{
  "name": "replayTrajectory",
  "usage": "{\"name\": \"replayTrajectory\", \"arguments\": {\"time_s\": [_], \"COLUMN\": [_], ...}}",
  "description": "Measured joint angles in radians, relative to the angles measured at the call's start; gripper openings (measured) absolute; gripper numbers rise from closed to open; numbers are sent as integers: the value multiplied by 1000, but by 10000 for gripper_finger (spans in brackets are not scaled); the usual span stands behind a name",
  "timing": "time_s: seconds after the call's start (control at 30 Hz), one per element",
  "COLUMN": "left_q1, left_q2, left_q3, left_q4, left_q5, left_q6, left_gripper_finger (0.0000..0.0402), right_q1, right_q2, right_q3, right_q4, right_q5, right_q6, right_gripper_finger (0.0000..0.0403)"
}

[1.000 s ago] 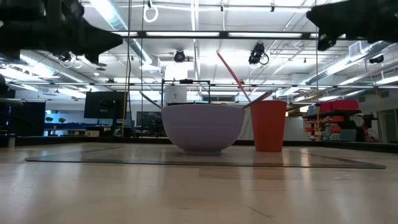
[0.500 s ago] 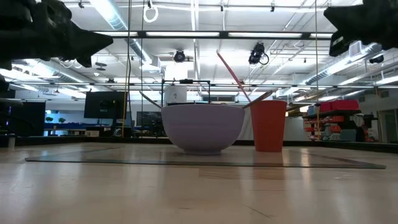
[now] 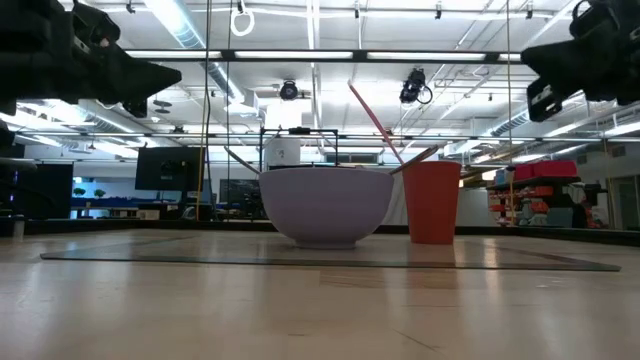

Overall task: Pick & Place Utensil
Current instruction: Return to Home Position

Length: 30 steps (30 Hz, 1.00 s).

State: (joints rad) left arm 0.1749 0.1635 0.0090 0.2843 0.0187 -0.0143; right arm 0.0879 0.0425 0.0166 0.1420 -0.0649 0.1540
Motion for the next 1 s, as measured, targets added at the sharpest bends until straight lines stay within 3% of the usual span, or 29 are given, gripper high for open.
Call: {"name": "replayTrajectory", "arguments": {"time_s": [1.0], "left_q1": [0], "left_q2": [0], "left_q3": [-1], "left_q4": [-74], "left_q5": [-51], "left_q6": [-1], "left_gripper_finger": [18], "right_q1": [0], "right_q2": [0], "right_q3": [0], "right_q4": [-57], "right_q5": [4], "right_q6": [-31], "right_gripper_finger": [22]}}
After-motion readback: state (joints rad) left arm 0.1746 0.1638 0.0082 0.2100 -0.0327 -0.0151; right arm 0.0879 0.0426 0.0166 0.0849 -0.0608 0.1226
